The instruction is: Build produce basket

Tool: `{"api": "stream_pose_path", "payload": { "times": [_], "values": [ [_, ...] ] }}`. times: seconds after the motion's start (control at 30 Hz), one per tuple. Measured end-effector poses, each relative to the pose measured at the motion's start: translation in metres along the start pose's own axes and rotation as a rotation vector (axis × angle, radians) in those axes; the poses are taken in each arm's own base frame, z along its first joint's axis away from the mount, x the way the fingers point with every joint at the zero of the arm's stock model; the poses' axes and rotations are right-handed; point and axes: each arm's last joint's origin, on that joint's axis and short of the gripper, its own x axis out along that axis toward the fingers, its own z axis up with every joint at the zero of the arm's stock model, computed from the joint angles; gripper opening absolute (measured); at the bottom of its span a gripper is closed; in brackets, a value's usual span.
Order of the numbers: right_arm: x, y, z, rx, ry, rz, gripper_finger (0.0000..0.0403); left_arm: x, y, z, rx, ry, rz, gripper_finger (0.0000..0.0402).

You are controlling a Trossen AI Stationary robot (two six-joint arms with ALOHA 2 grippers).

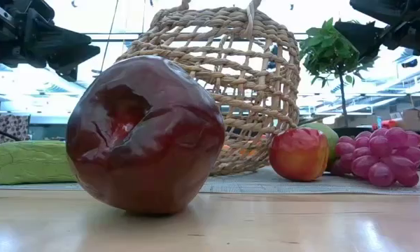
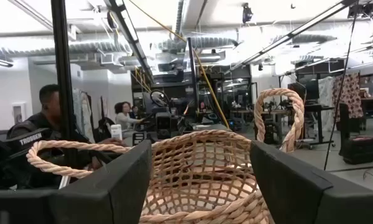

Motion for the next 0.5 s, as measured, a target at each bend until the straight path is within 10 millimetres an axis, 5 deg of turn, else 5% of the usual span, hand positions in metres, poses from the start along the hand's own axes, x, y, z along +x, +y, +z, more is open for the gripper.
{"api": "stream_pose_path", "payload": {
  "times": [0.5],
  "values": [
    [0.0, 0.0, 0.0, 0.0, 0.0, 0.0, 0.0275, 0.0, 0.0, 0.0, 0.0, 0.0, 0.0, 0.0149]
  ]
}}
